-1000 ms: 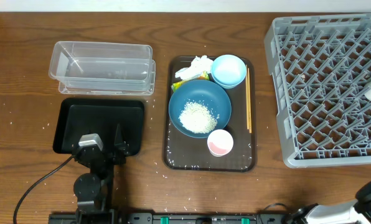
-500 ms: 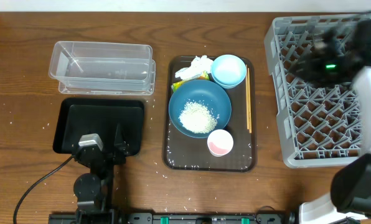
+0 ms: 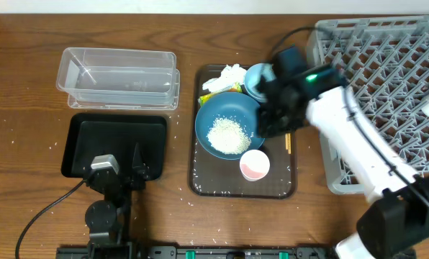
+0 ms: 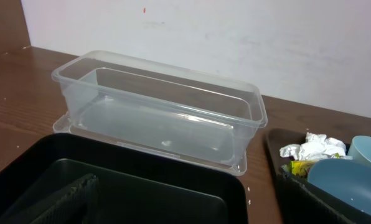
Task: Sort waste into correct bins and load items into the dishwasher rack
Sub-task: 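Move the right gripper to the pink cup near the plate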
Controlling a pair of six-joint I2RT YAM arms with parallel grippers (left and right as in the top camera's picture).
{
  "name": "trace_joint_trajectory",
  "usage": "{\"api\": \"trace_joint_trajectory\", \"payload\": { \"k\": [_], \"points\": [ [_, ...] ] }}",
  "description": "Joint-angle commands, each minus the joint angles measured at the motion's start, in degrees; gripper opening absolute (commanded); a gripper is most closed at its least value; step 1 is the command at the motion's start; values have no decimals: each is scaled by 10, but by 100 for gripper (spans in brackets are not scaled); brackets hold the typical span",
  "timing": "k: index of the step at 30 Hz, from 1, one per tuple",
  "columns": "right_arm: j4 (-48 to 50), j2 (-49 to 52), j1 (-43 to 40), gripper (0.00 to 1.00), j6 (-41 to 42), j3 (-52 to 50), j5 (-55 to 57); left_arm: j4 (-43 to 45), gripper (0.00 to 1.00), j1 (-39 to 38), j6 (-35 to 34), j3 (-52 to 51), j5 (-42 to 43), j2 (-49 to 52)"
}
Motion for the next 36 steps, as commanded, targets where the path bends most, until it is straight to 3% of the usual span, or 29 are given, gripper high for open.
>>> {"api": "trace_joint_trajectory", "payload": {
  "k": [1,9,22,29,36],
  "points": [
    [13,-7,46,32,28,-16,12,-20,92,3,-7,-11,-13,-2],
    [47,-7,130,35,90,-78,83,-20,92,3,-7,-11,-13,-2],
    [137,-7,170,41,92,-170,82,-20,92,3,-7,-11,-13,-2],
    [185,-7,191,40,92,-222,111,-20,92,3,-7,-11,-13,-2],
    [189,-7,215,32,110,-215,139,-20,92,3,-7,-11,-13,-2]
  ]
}}
